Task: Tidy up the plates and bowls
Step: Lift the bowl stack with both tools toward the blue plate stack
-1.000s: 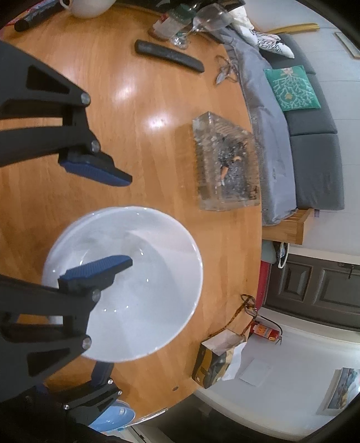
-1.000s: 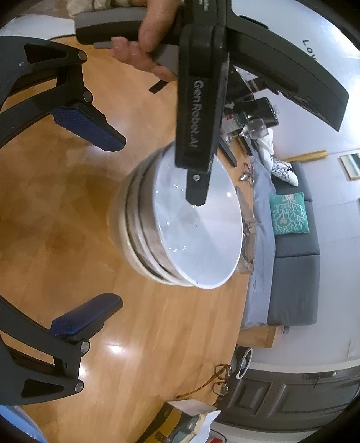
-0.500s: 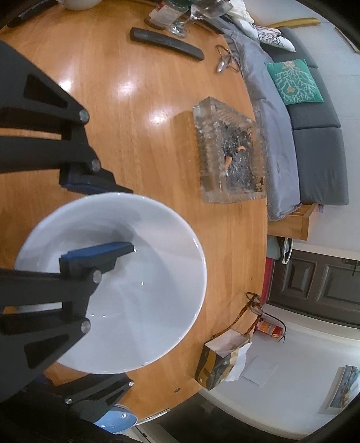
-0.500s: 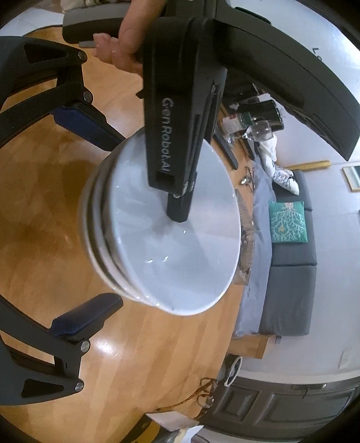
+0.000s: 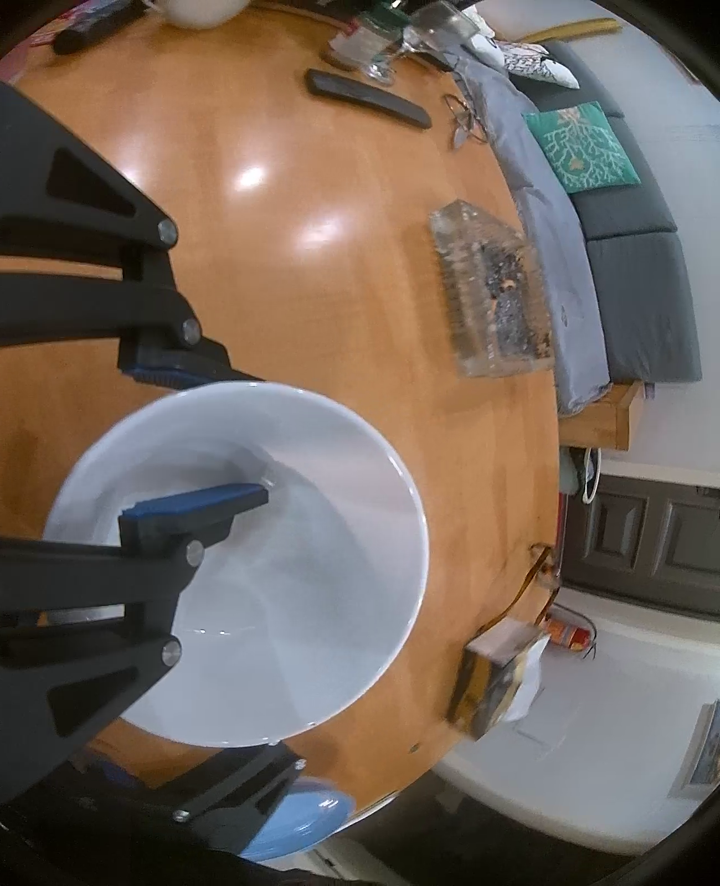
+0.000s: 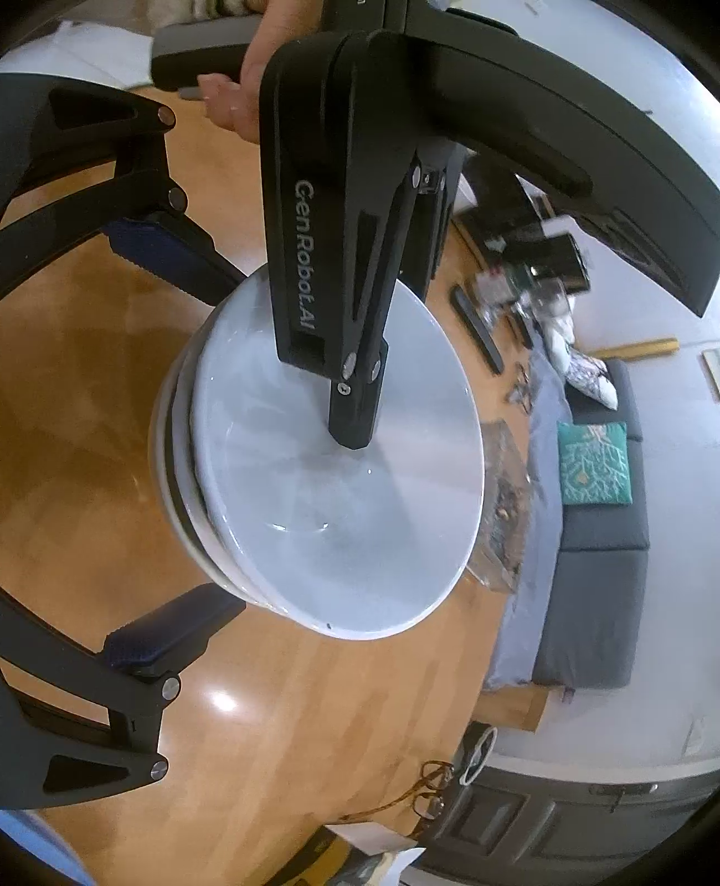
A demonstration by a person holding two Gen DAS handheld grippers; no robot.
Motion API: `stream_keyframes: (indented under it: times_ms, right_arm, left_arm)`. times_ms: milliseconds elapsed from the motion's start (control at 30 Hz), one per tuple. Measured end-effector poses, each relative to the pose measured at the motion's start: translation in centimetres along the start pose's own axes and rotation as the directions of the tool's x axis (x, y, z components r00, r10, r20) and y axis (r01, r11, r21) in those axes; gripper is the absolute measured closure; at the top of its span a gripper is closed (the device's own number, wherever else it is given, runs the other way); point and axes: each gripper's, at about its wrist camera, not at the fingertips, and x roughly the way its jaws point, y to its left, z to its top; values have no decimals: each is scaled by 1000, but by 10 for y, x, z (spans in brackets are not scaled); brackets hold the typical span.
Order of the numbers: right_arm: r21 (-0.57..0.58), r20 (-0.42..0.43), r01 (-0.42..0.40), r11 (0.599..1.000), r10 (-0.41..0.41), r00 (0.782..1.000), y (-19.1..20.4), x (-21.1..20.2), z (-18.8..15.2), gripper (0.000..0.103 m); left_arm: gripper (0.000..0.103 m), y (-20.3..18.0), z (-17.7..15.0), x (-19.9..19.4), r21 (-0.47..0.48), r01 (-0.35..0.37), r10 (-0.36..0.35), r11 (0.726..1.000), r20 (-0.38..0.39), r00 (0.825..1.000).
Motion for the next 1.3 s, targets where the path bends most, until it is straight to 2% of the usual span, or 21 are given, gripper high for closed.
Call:
stream_keyframes:
  times_ms: [233, 433, 533, 667, 967, 1067, 1133, 1233, 1300]
  right_arm:
    - [-18, -14, -36, 999, 36, 999, 28, -38, -41, 4]
    - [-41, -11, -13, 999, 13, 1000, 46, -51, -60, 2]
    - [-49, -7, 14, 999, -14, 1000, 50, -48, -64, 2]
    - [-8, 20, -3, 1000, 4, 1000, 46, -43, -63, 1]
    - [-12, 31, -18, 1000, 18, 999, 41, -41, -62, 1]
    - [-11, 28, -22, 1000, 22, 999, 40, -41, -61, 1]
    - [-15, 19, -21, 1000, 21, 1000, 40, -40, -60, 1]
    - [-12, -41, -7, 1000, 7, 999, 38, -29, -61, 1]
    - [-5, -42, -9, 1000, 9, 999, 37, -24, -62, 1]
  left_arm:
    - [74, -23, -47, -32, 41, 10, -9, 999, -8, 1000]
    - [74, -30, -63, -43, 49, 51, -50, 997, -26, 998]
    - [74, -28, -63, -43, 49, 67, -66, 997, -24, 998]
    - [74, -28, -59, -40, 65, 69, -67, 996, -30, 997]
    - [73, -23, -51, -33, 51, 94, -92, 994, -38, 995]
    - [66, -23, -49, -31, 49, 112, -110, 992, -46, 993]
    - [65, -25, -47, -30, 53, 115, -112, 992, -48, 993]
    - [64, -26, -46, -29, 54, 113, -111, 992, -48, 993]
    - [64, -25, -46, -29, 52, 114, -112, 992, -48, 993]
